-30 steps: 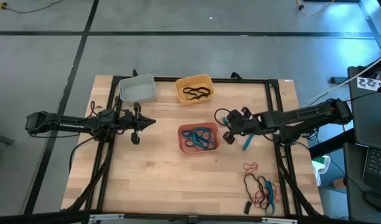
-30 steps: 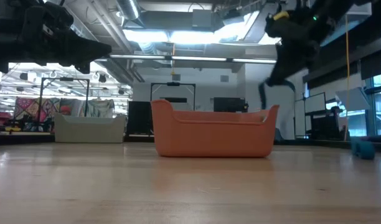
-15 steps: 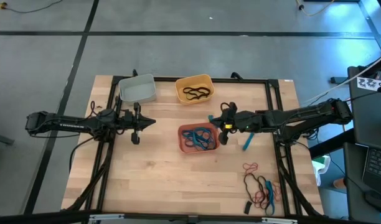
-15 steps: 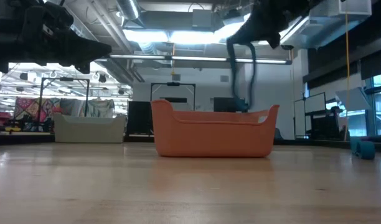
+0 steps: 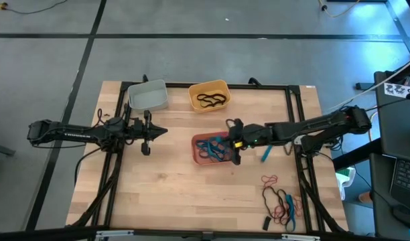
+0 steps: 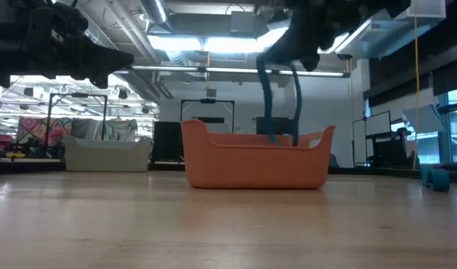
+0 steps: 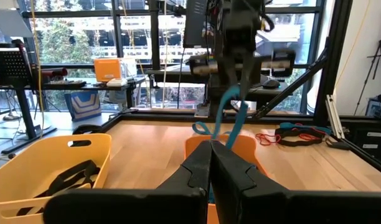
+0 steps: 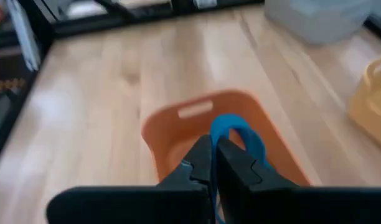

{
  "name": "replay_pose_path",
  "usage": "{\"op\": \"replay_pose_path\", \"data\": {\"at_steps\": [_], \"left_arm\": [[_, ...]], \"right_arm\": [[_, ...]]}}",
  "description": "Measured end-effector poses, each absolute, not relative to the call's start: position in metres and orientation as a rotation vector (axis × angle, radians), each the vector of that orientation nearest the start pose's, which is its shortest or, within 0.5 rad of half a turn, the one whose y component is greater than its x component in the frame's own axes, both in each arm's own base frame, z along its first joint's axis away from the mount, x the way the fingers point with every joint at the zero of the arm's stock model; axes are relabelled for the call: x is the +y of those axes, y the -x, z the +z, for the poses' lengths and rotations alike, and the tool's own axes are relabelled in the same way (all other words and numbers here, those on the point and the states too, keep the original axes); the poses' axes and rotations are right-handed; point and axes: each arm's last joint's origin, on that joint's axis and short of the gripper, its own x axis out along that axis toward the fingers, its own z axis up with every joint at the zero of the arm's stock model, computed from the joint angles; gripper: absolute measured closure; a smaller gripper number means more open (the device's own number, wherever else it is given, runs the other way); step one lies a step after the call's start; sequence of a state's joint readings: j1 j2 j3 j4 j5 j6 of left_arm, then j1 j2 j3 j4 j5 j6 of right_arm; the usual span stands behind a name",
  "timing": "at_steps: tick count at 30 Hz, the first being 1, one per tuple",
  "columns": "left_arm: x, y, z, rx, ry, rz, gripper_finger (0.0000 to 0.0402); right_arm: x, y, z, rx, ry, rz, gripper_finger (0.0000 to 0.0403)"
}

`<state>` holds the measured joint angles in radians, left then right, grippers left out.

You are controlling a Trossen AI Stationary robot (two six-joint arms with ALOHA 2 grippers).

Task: Sort rubber bands into baskets
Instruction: Put the blue rubber band into the orange bin

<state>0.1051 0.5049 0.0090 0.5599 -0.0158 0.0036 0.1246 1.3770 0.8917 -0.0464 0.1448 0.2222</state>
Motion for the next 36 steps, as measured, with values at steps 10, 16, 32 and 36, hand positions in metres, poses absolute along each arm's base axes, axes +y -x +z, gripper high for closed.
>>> {"op": "replay_pose_path", "data": {"at_steps": [10, 16, 32, 36], "left_arm": [[0.014, -0.129, 0.173, -0.062, -0.007, 0.121, 0.0396], [0.014, -0.129, 0.173, -0.062, -0.007, 0.121, 0.0396], [0.014, -0.129, 0.174, -0.065, -0.006, 0.121, 0.0396], [0.014, -0.129, 0.174, -0.065, -0.005, 0.121, 0.0396]], "right_arm": [[0.035, -0.317, 0.199, 0.704, -0.129, -0.105, 0.0388], [0.036, -0.324, 0.176, 0.778, -0.159, -0.132, 0.0388], [0.036, -0.324, 0.170, 0.796, -0.131, -0.147, 0.0225], [0.035, -0.325, 0.171, 0.787, -0.123, -0.148, 0.0213]]}}
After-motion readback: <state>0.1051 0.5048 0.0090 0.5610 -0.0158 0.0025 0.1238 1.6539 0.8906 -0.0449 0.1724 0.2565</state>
